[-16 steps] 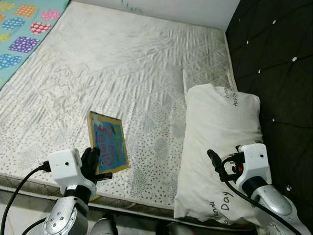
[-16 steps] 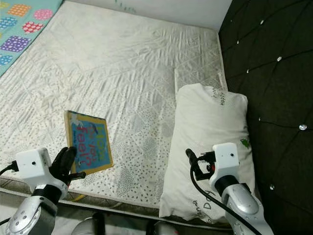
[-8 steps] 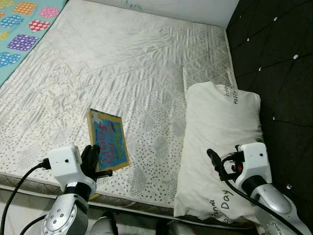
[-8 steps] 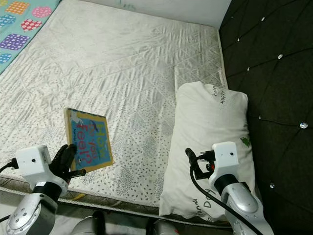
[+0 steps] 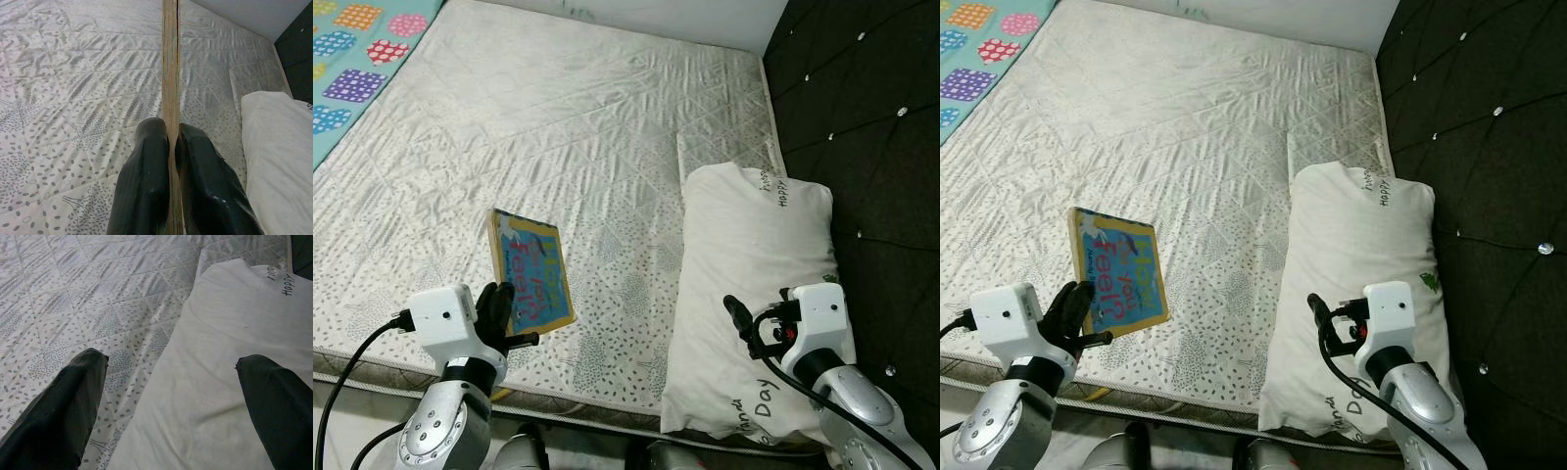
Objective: Clean up the room
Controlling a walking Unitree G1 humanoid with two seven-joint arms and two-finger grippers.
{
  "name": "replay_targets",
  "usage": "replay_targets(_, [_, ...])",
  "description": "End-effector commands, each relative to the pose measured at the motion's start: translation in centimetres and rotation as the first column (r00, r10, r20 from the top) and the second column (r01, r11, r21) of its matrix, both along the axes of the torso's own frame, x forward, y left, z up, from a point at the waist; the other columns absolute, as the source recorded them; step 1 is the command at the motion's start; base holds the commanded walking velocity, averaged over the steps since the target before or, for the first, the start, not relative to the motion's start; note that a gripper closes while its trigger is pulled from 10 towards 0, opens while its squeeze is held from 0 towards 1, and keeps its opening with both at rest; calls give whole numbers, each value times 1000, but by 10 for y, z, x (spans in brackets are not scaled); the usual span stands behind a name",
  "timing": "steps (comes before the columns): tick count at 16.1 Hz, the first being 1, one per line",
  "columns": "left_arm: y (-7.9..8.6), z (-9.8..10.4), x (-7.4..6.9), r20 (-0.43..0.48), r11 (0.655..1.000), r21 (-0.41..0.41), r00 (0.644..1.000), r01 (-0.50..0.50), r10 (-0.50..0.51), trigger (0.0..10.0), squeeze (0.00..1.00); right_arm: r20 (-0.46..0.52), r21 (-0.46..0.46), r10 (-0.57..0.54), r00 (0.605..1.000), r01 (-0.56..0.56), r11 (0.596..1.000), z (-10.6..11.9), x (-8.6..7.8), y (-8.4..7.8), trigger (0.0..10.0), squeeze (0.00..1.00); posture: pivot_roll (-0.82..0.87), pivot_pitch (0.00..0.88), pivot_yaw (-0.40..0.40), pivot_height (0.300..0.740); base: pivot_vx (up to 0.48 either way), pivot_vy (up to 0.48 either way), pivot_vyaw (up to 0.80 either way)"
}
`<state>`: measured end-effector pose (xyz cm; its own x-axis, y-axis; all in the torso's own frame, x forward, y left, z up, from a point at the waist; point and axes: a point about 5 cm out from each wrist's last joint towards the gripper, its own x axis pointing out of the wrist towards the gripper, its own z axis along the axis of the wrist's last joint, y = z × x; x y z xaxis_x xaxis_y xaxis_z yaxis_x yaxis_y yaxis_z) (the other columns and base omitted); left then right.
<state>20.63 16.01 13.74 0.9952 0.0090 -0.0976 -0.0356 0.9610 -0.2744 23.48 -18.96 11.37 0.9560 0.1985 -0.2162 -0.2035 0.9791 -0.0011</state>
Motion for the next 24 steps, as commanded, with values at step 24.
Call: replay_targets(24, [4, 4, 5, 40, 997, -8, 996, -82, 82, 10000, 0, 10, -24, 55, 998, -55, 998, 3, 3, -2, 10000, 0, -69, 225, -132, 634, 0, 0, 0])
